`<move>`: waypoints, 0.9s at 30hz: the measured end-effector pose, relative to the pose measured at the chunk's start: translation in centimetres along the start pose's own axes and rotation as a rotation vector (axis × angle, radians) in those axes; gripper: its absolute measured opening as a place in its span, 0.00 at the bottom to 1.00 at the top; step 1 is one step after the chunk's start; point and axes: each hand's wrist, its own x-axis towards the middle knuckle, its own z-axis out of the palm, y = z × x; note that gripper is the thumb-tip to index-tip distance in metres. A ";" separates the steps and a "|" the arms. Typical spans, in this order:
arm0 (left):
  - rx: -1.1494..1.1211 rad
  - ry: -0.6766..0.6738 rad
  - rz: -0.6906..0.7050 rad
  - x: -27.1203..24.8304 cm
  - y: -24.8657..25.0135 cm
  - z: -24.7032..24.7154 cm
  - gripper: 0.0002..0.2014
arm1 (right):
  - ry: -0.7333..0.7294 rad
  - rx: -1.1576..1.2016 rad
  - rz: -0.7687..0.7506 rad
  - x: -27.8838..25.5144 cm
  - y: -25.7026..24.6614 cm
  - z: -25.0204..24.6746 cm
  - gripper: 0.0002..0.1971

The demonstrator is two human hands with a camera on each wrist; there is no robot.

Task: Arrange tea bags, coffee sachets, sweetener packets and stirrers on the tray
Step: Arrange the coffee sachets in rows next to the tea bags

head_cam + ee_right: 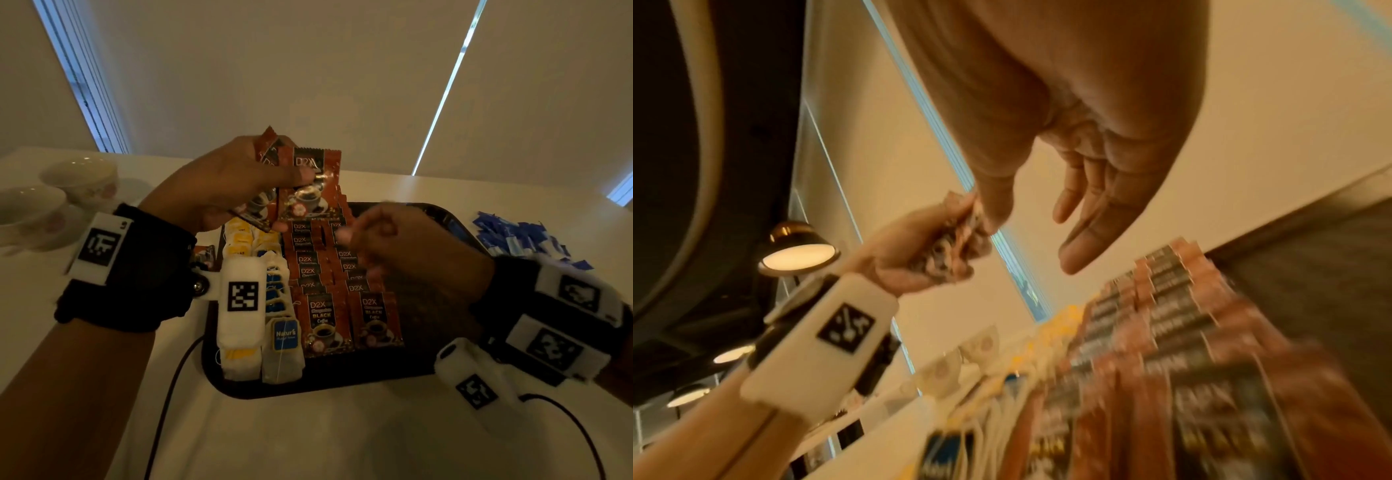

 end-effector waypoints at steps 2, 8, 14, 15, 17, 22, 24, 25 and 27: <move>0.061 -0.054 0.010 -0.1 0.1 0.5 0.11 | 0.078 0.079 -0.100 -0.3 -0.9 -0.9 0.16; 0.065 -0.102 0.034 0.0 -0.3 1.9 0.19 | 0.113 0.343 -0.108 -1.4 -0.9 -1.5 0.07; 0.112 -0.249 0.020 -0.4 -0.3 2.9 0.27 | 0.108 0.439 -0.052 -2.0 0.2 -2.2 0.08; 0.109 -0.262 0.015 -0.4 -0.4 3.1 0.27 | 0.071 0.467 -0.035 -2.1 0.4 -2.3 0.10; 0.131 -0.298 0.007 -0.5 -0.5 3.4 0.27 | 0.025 0.483 -0.012 -2.4 0.6 -2.4 0.11; 0.175 -0.270 -0.005 -0.3 -0.3 3.0 0.20 | -0.065 0.271 0.210 -3.1 2.6 -3.2 0.06; 0.121 -0.210 -0.021 -0.1 -0.2 2.3 0.18 | -0.140 0.153 0.329 -3.1 3.6 -3.2 0.05; 0.091 -0.182 -0.018 0.0 -0.2 2.0 0.15 | -0.163 0.096 0.366 -3.0 4.1 -3.1 0.04; 0.012 -0.098 0.011 0.0 0.1 1.8 0.08 | -0.190 0.002 0.390 -2.9 4.7 -2.8 0.03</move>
